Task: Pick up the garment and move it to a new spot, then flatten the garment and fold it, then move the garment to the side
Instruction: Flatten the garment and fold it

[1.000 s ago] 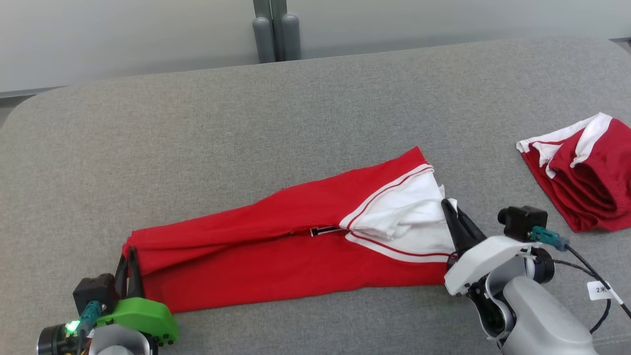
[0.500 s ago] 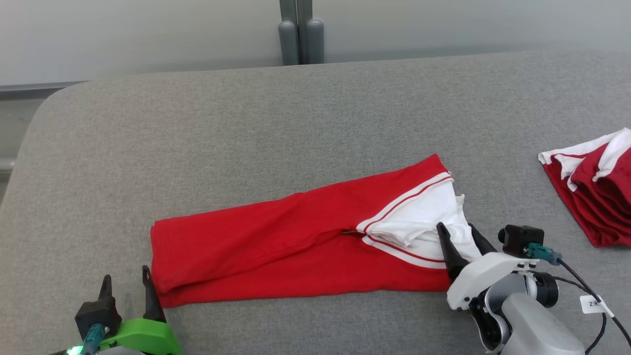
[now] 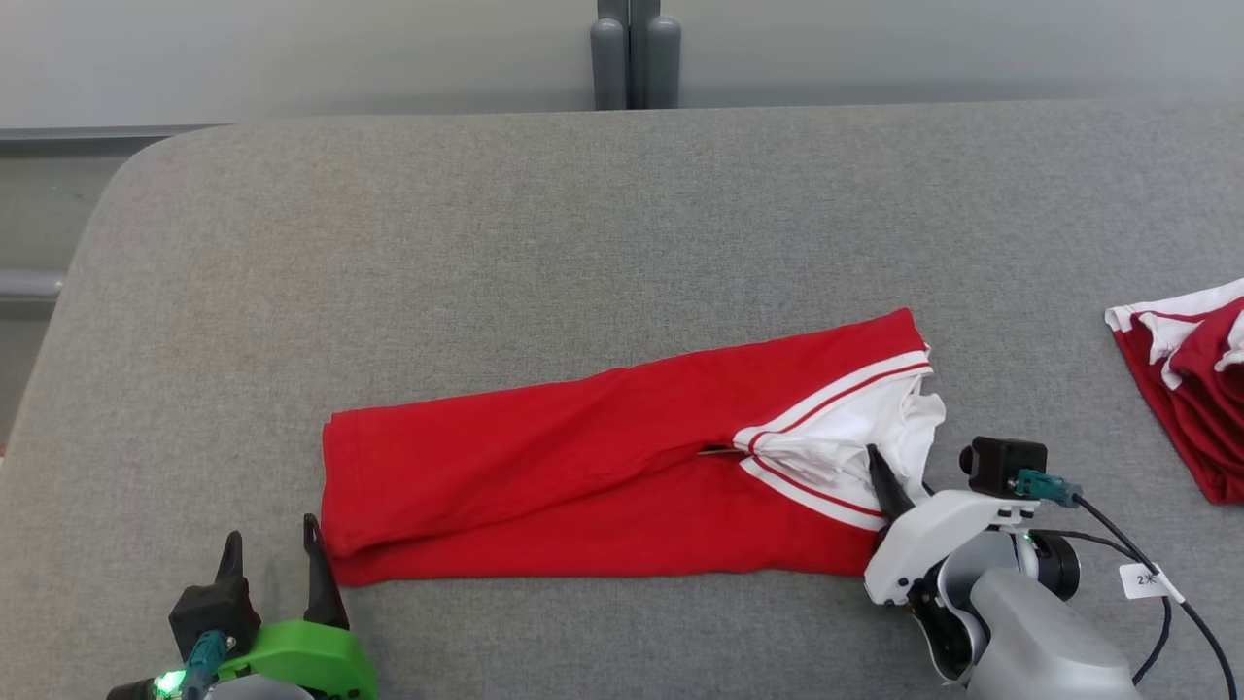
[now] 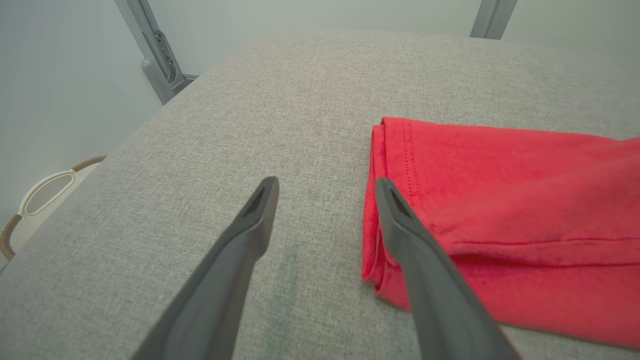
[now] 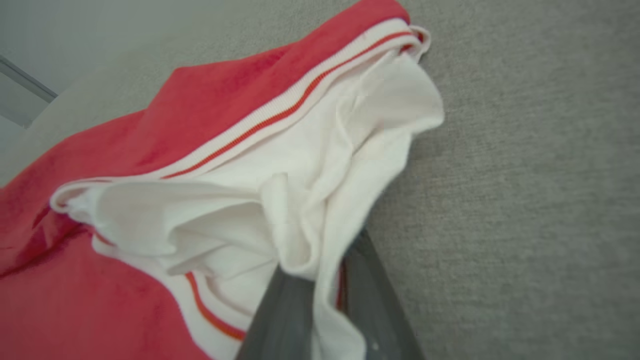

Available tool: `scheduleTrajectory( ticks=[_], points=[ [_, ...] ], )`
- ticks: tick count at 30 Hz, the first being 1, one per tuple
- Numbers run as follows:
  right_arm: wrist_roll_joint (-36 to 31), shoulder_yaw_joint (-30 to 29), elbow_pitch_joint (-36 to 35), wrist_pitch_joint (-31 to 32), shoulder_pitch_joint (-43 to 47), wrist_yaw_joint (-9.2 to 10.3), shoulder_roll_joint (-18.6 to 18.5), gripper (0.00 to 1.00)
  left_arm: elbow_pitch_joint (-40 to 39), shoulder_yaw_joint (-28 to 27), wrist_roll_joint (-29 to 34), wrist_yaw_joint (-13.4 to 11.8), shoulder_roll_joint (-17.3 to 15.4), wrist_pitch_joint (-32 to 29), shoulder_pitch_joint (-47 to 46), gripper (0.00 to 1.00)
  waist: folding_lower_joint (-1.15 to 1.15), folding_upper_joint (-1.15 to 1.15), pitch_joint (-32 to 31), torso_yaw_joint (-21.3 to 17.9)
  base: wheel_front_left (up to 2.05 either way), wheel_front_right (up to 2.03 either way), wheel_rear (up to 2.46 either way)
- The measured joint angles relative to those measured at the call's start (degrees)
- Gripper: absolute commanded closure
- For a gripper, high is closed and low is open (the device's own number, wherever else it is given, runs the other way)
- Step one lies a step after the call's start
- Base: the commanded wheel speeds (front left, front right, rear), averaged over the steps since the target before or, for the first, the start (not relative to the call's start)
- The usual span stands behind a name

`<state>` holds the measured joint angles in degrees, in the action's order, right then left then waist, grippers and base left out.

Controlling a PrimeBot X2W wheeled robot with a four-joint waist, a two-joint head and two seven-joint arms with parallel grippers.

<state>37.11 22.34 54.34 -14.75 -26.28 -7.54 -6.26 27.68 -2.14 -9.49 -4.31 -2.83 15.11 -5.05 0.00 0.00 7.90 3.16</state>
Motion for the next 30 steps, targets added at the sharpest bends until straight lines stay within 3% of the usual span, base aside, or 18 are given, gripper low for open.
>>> scheduleTrajectory(
  ticks=[5, 8, 11, 15, 23, 30],
  points=[
    [0.22, -4.01, -0.57, -0.26, -0.79, -0.09, -2.10, 1.00, -0.02, 1.12, -0.16, 0.00, 0.00, 0.00, -0.26, 0.00, 0.00, 0.00, -0.23, -0.47, 0.00, 0.00, 0.00],
    [-1.52, -7.80, -4.03, -0.23, -0.86, 0.00, -4.35, 1.00, -0.02, 1.98, -0.49, 0.00, 0.00, 0.00, -0.28, 0.00, 0.00, 0.00, -0.45, -0.84, 0.00, 0.00, 0.00],
    [-3.24, -8.15, -9.14, -0.24, -0.07, 0.03, -3.71, 1.00, 0.01, 2.48, -0.80, -0.01, 0.03, 0.00, -0.29, 0.00, 0.00, 0.00, -0.75, -1.20, 0.00, 0.00, 0.00],
    [-3.77, -3.18, -15.58, -0.24, 1.57, 0.05, -1.75, 1.00, 0.35, 3.46, -1.19, -0.16, 0.03, 0.00, -0.28, 0.00, 0.00, 0.00, -1.35, -1.42, 0.00, 0.00, 0.00],
    [2.44, 11.79, -25.39, 2.56, 2.56, 0.07, -1.52, 1.00, 1.03, 6.79, -2.09, -0.16, 0.03, 0.00, -0.26, 0.00, 0.00, 0.00, -2.33, 0.98, 0.00, 0.00, 0.00],
    [6.66, 21.38, -27.92, 5.89, 0.57, 0.07, -0.80, 1.00, 1.37, 10.06, -2.70, -0.22, 0.04, 0.00, -0.30, 0.00, 0.00, 0.00, -2.50, 5.37, 0.00, 0.00, 0.00]
  ],
)
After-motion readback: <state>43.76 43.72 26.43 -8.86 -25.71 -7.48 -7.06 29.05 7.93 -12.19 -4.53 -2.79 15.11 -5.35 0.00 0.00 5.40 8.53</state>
